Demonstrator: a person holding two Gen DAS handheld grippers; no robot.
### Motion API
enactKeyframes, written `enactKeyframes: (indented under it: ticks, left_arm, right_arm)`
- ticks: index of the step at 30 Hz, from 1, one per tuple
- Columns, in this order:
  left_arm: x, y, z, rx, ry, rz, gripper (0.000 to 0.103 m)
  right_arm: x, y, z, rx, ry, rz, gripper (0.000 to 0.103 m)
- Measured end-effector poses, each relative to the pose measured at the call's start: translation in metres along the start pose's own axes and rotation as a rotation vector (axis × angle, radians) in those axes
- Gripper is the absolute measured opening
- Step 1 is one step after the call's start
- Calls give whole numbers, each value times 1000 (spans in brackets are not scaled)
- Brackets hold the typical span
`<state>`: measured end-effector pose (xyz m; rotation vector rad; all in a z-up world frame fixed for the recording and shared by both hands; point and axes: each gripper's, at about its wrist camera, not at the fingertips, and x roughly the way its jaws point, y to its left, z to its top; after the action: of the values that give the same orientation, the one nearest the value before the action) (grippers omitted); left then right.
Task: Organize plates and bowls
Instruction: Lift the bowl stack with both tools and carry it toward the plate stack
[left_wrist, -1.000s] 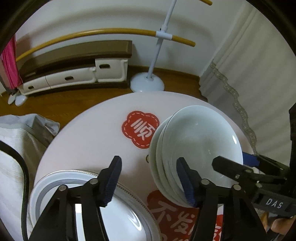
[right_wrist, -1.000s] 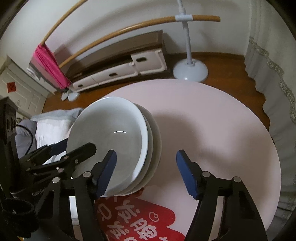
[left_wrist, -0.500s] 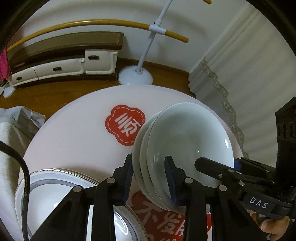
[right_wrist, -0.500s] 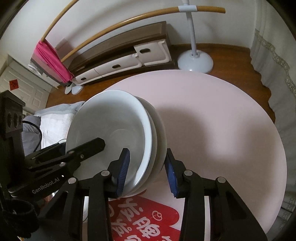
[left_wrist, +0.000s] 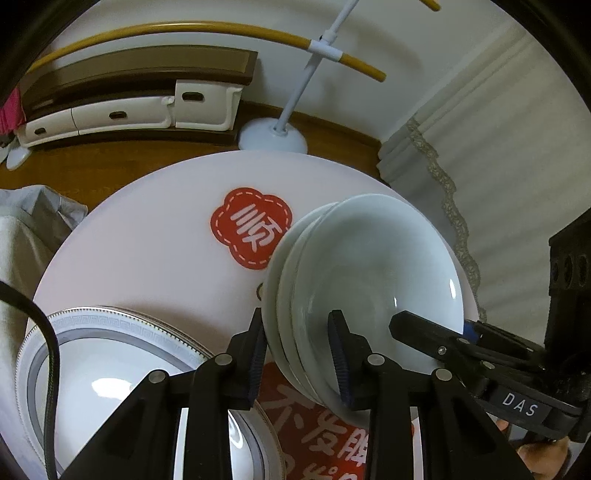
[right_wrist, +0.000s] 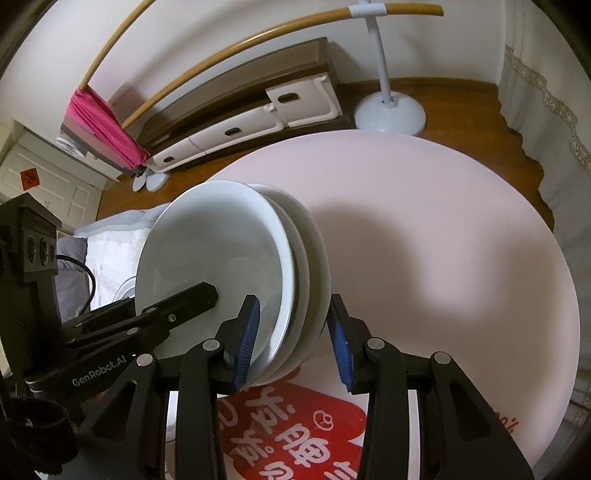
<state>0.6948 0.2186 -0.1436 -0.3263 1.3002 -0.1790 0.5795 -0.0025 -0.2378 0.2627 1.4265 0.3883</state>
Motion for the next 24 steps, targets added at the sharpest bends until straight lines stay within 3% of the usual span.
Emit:
enactKeyframes:
  ticks: [24]
  left_arm:
    - [-4, -15, -14, 34, -35, 18, 28]
  right_arm:
    - [-4, -4, -9, 3, -40, -21, 33]
